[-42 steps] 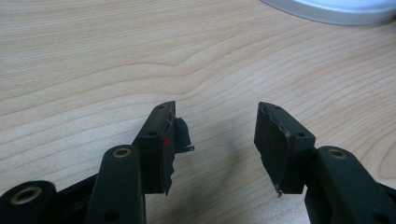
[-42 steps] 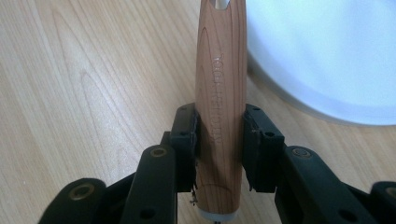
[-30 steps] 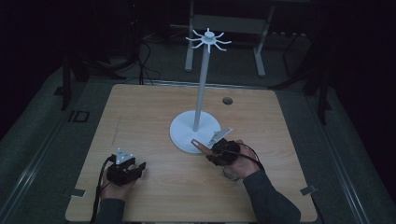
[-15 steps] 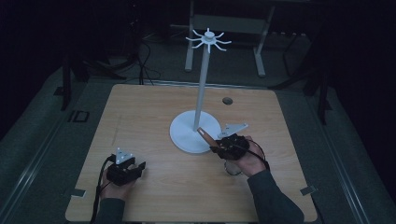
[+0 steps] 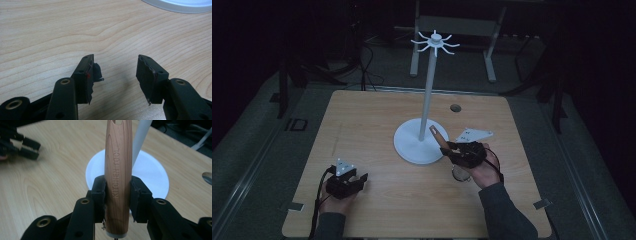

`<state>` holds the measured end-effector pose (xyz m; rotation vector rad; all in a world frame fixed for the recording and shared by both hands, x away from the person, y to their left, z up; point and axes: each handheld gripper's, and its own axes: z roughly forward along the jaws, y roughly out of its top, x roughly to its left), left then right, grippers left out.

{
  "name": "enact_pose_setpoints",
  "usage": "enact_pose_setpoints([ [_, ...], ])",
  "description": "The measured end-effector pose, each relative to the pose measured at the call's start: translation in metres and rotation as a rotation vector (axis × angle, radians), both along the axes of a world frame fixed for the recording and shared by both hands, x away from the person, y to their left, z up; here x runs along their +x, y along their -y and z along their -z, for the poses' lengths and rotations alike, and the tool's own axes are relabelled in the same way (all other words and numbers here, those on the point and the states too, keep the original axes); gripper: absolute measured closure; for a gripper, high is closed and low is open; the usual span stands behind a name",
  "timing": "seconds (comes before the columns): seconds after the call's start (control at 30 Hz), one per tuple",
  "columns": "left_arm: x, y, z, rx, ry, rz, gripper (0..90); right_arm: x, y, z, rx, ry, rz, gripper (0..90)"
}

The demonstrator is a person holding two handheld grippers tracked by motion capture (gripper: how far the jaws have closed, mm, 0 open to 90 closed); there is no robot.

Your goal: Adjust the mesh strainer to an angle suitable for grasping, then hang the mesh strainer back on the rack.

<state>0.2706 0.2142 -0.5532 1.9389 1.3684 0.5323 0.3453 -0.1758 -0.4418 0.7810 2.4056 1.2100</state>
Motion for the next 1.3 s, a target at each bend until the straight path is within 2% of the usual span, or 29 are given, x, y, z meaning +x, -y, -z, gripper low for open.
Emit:
enact_pose_setpoints([
  [0.1, 0.0, 0.0, 0.0, 0.0, -0.001, -0.001, 49.1, 0.0, 0.003, -0.003, 0.033, 0.012, 0.014, 68.3],
  [0.5, -0.001, 0.0, 0.0, -0.001, 0.002, -0.005, 49.1, 0.0, 0.012, -0.013, 0.112, 0.035, 0.039, 68.2],
  [1.2, -0.002, -0.001, -0.001, -0.004, 0.008, -0.008, 48.8, 0.002, 0.019, -0.03, 0.164, 0.081, 0.081, 68.2],
  [1.3, -0.002, -0.001, -0.001, -0.019, 0.008, -0.014, 48.8, 0.003, 0.02, -0.033, 0.18, 0.087, 0.085, 68.2],
])
